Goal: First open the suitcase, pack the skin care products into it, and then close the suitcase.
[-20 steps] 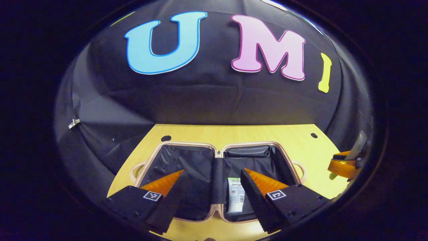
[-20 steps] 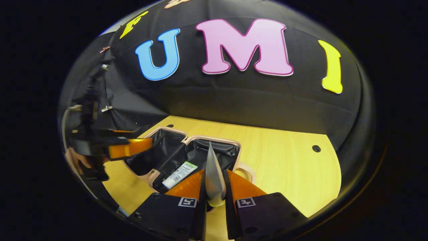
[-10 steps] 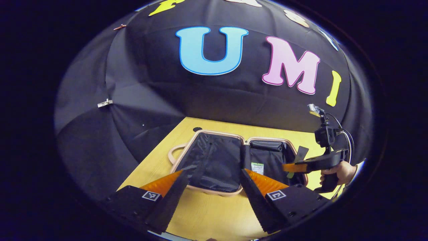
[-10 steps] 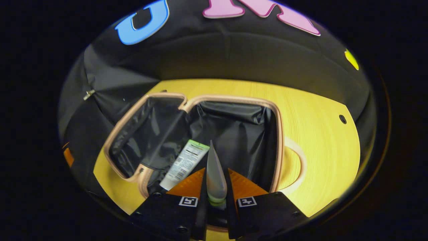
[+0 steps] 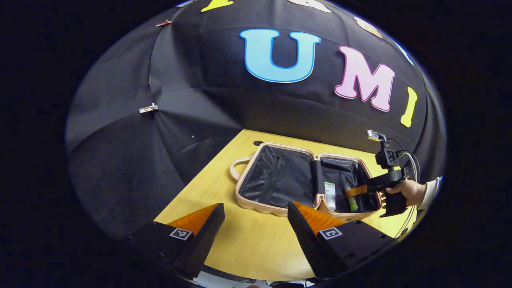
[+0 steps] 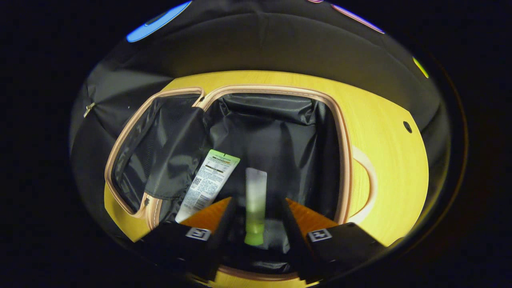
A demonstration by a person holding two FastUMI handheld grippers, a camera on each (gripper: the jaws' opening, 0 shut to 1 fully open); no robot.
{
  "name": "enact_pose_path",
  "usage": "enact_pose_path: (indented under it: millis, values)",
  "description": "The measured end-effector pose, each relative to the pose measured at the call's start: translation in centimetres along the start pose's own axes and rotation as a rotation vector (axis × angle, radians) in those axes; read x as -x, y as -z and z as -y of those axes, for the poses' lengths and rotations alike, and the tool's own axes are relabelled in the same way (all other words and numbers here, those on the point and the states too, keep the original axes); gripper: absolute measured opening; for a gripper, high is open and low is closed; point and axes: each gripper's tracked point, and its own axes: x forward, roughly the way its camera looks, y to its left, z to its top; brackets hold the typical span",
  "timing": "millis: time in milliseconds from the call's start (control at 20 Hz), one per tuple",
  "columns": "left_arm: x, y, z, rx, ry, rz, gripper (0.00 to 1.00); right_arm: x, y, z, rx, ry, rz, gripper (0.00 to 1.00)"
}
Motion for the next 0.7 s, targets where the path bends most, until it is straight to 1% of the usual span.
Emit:
enact_pose_path:
  millis: [50, 200, 250, 350, 500, 550, 600, 650, 700]
  values:
    - [-0.5, 0.0, -0.8, 0.009, -0.015, 0.000, 1.00, 0.8, -0.7, 0.0, 0.000, -0.002, 0.034, 0.81]
    - [-2.3, -0.5, -2.5, 0.042, -0.028, -0.005, 0.99, 5.2, -2.7, 0.3, -0.027, -0.044, 0.137, 0.93]
    - [-3.5, -0.9, -3.1, 0.055, -0.030, -0.005, 1.00, 6.7, -3.5, 0.8, -0.045, -0.049, 0.175, 0.94]
    - [-5.9, -2.1, -4.6, 0.080, -0.031, -0.003, 0.99, 9.5, -4.2, 2.8, -0.065, -0.030, 0.235, 0.97]
    - [-10.4, -4.1, -7.0, 0.072, -0.038, 0.001, 1.00, 14.0, -3.8, 5.8, -0.089, -0.002, 0.297, 0.97]
    - [-12.1, -4.9, -7.4, 0.081, -0.031, 0.001, 0.98, 15.3, -3.4, 6.8, -0.101, 0.011, 0.313, 0.97]
    - [-13.9, -5.5, -7.4, 0.106, -0.006, 0.001, 0.99, 16.9, -3.0, 8.2, -0.117, 0.036, 0.344, 0.98]
    - [-15.5, -5.6, -7.3, 0.147, 0.014, -0.016, 0.96, 18.4, -2.5, 9.5, -0.135, 0.060, 0.374, 0.97]
    - [-17.0, -5.5, -7.4, 0.197, 0.036, -0.042, 0.96, 19.8, -1.9, 10.6, -0.157, 0.081, 0.399, 0.97]
